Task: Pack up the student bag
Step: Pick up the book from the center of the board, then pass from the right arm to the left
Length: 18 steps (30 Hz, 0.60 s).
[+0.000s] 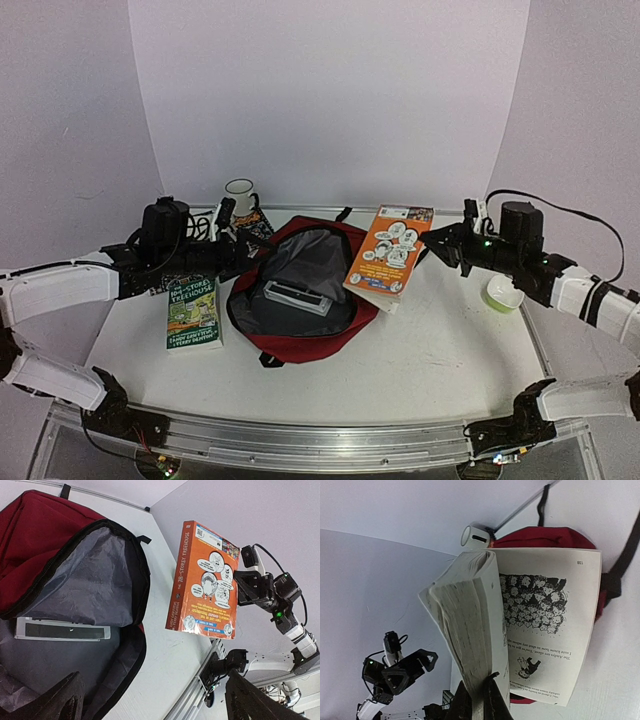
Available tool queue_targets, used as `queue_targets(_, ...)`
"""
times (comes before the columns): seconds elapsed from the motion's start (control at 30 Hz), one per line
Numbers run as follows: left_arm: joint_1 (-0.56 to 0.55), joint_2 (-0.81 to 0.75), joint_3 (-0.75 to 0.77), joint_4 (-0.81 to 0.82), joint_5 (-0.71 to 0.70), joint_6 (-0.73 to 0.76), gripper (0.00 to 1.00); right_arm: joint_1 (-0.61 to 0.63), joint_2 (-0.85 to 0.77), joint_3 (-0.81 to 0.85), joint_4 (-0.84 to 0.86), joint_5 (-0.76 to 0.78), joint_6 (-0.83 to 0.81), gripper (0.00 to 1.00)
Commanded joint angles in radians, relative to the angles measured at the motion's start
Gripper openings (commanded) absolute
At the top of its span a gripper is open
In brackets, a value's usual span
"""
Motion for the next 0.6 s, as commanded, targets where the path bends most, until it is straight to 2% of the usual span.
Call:
queue_targets(0.0, -0.011, 0.052, 0.029, 0.133, 0.002, -0.085, 0.99, 0.069, 0.032, 0.122, 0.233, 0.038, 0.043, 0.00)
queue_targets(0.17, -0.017, 0.101, 0.024, 0.252, 0.027, -0.149, 1.00, 0.157, 0.135, 0.191, 0.377, 0.072, 0.068, 0.00)
queue_targets(0.4, -0.019, 0.179, 0.000, 0.460, 0.047, -0.264, 0.99, 0.248, 0.291, 0.341, 0.446, 0.084, 0.058, 0.00)
queue_targets(0.57, -0.019, 0.216, -0.006, 0.532, 0.035, -0.322, 1.00, 0.298, 0.370, 0.420, 0.484, 0.077, 0.064, 0.00)
